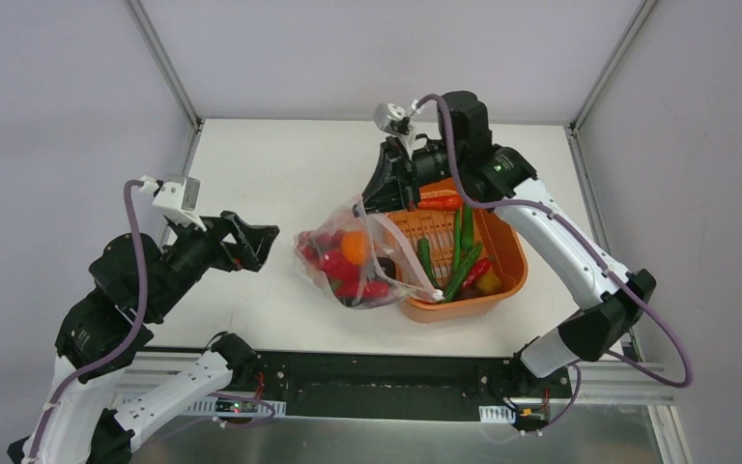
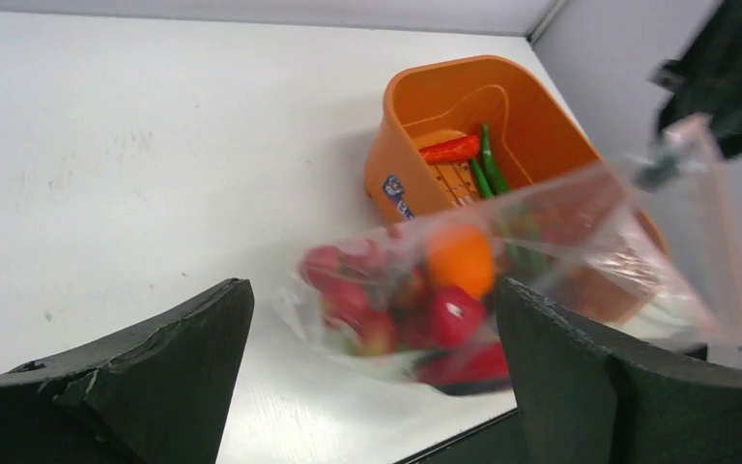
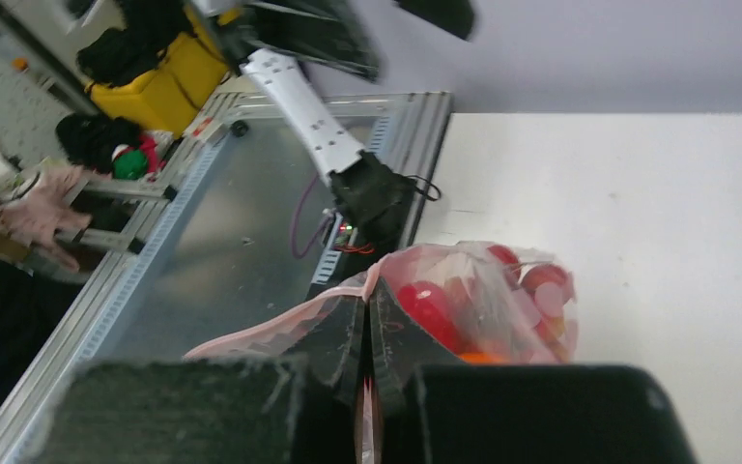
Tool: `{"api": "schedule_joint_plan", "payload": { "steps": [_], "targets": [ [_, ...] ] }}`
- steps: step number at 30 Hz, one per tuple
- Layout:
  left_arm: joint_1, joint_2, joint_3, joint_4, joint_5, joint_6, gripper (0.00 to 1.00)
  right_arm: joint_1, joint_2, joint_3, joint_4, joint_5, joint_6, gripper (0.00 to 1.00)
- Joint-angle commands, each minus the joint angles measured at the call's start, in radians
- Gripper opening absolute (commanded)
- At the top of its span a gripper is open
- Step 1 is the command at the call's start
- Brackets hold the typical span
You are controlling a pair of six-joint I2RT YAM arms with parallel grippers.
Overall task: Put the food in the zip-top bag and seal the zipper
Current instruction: Adjust the zipper food storage bag at the center of the board.
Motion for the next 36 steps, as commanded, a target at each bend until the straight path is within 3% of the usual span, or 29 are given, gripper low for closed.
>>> {"api": "schedule_joint_plan", "payload": {
  "steps": [1,5,7,11,15,17,23,36],
  "targets": [
    [0.011,0.062,-0.01,0.009,-0.065,-0.018,0.99,-0.018,-0.111,-0.081,0.278,-0.287,0.023,0.0],
    [0.011,0.089,-0.014,0.022,-0.047,-0.017,0.99,-0.04,-0.093,-0.222,0.847,-0.443,0.529,0.0],
    [0.011,0.094,-0.026,0.037,-0.037,-0.018,0.99,-0.042,-0.062,-0.266,1.134,-0.449,0.774,0.0],
    [0.011,0.112,-0.039,0.049,-0.02,-0.021,0.99,-0.048,0.034,-0.269,1.482,-0.478,1.166,0.0],
    [0.011,0.129,-0.042,0.042,-0.008,-0.018,0.99,-0.052,0.155,-0.267,2.054,-0.479,1.677,0.0],
    [0.011,0.135,-0.043,0.042,-0.004,-0.016,0.99,-0.055,0.211,-0.237,2.087,-0.479,1.756,0.0],
    [0.011,0.148,-0.051,0.034,-0.001,-0.008,0.99,-0.069,0.297,-0.208,2.088,-0.479,1.788,0.0],
    [0.011,0.156,-0.07,0.049,-0.02,0.007,0.99,-0.066,0.326,-0.145,2.088,-0.479,1.872,0.0]
  ]
}}
